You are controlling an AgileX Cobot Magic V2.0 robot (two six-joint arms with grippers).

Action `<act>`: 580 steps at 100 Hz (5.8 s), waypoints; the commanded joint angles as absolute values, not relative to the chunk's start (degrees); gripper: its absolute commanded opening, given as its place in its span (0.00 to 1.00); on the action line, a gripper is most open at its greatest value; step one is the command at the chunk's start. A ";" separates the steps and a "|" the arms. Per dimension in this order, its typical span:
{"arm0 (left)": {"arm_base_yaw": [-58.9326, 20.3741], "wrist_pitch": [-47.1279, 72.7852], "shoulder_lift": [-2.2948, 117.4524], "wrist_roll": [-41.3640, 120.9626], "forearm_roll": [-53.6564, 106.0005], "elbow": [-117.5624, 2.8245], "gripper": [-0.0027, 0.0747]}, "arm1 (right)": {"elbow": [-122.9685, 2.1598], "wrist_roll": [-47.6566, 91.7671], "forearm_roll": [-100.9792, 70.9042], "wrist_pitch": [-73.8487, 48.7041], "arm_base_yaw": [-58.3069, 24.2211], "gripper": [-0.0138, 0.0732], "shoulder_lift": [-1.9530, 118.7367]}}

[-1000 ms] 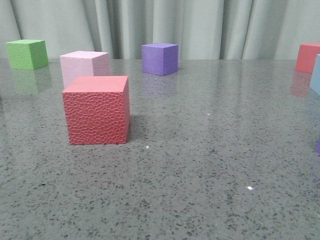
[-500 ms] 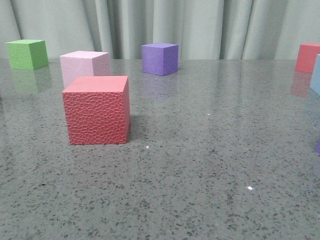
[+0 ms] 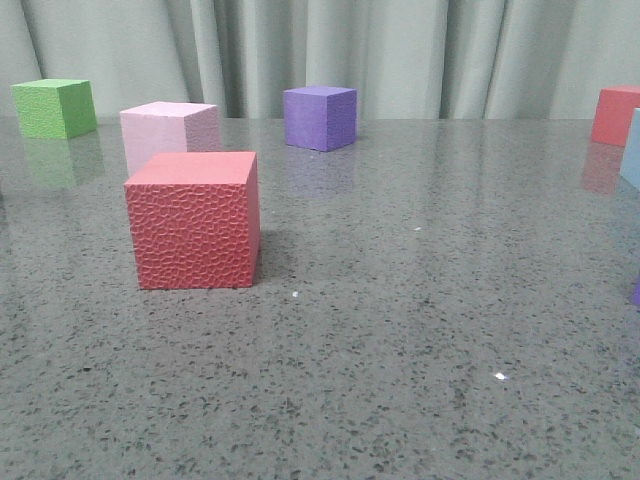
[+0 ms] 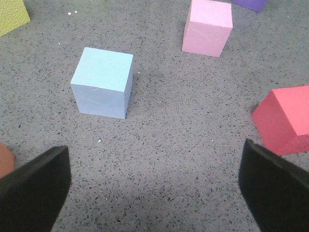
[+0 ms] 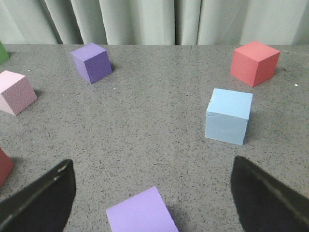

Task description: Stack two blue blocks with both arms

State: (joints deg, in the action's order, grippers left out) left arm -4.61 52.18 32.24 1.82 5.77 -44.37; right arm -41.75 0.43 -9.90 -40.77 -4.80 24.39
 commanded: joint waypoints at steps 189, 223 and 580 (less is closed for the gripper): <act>-4.45 48.93 32.84 1.28 6.60 -46.31 0.90 | -75.53 -15.28 5.95 -38.30 1.89 0.90 86.48; -4.45 49.00 32.84 1.28 6.60 -46.31 0.90 | -75.53 -15.28 5.95 -37.17 1.89 0.90 91.56; -4.45 49.05 32.84 1.28 6.60 -46.31 0.90 | -109.15 -38.08 15.58 -58.01 -33.30 0.60 109.47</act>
